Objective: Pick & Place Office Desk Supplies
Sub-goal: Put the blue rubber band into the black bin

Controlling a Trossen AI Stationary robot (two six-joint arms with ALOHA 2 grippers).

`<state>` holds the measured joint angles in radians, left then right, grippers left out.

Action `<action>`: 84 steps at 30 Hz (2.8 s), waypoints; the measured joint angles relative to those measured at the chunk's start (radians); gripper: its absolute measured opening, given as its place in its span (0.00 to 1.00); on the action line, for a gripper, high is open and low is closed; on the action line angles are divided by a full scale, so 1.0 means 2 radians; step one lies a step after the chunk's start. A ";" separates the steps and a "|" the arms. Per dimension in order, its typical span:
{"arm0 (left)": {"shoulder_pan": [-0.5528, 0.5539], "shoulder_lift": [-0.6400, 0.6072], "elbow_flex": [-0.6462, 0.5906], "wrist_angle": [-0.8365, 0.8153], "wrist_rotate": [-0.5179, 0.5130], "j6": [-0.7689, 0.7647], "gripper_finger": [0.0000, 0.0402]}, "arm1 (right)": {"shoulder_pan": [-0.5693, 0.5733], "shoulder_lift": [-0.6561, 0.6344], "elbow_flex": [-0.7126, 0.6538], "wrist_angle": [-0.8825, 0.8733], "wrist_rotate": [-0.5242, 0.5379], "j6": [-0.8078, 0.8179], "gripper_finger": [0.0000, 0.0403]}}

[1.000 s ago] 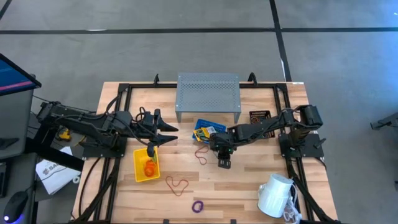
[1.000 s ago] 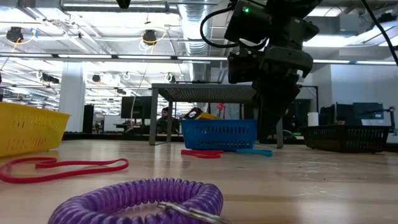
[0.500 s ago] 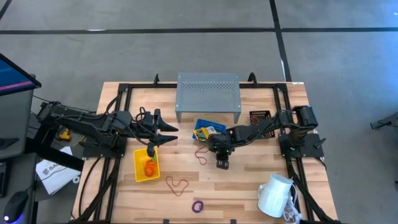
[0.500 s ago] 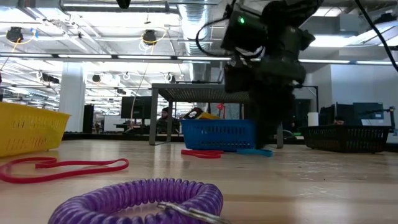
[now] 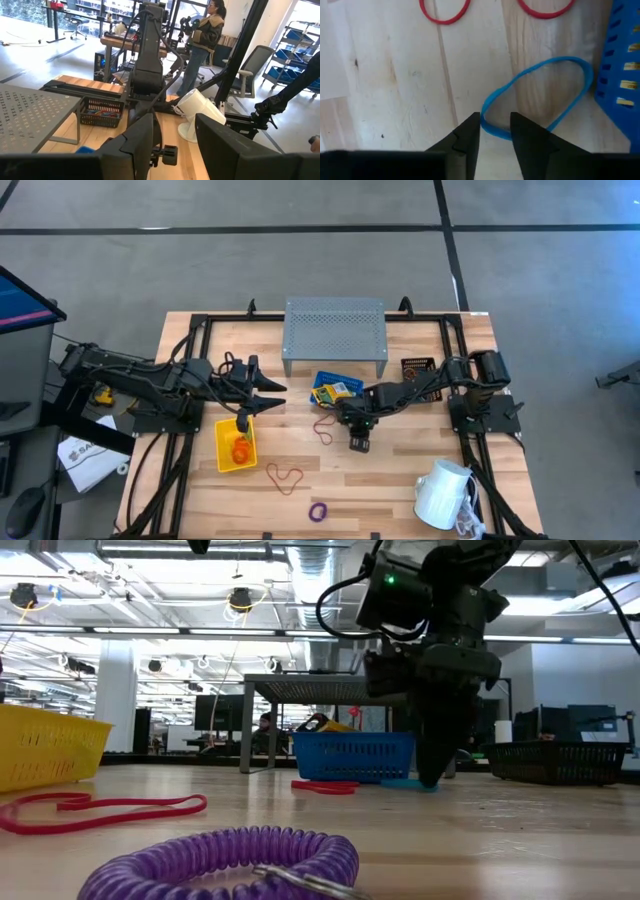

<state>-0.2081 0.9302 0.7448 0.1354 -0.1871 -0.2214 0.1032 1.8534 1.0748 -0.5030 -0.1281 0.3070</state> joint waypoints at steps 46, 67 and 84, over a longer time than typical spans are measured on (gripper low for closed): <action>0.000 0.000 0.000 -0.002 -0.002 0.002 0.36 | 0.020 -0.126 0.049 -0.126 -0.038 0.071 0.00; 0.000 0.000 0.000 0.000 0.000 0.000 0.36 | -0.067 -0.323 0.049 -0.341 0.047 0.090 0.00; 0.000 0.000 0.000 0.000 -0.003 -0.001 0.36 | -0.263 -0.461 -0.113 -0.358 0.022 0.018 0.00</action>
<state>-0.2081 0.9302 0.7448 0.1345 -0.1923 -0.2226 -0.4228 0.9308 0.8494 -1.2184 -0.0833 0.3437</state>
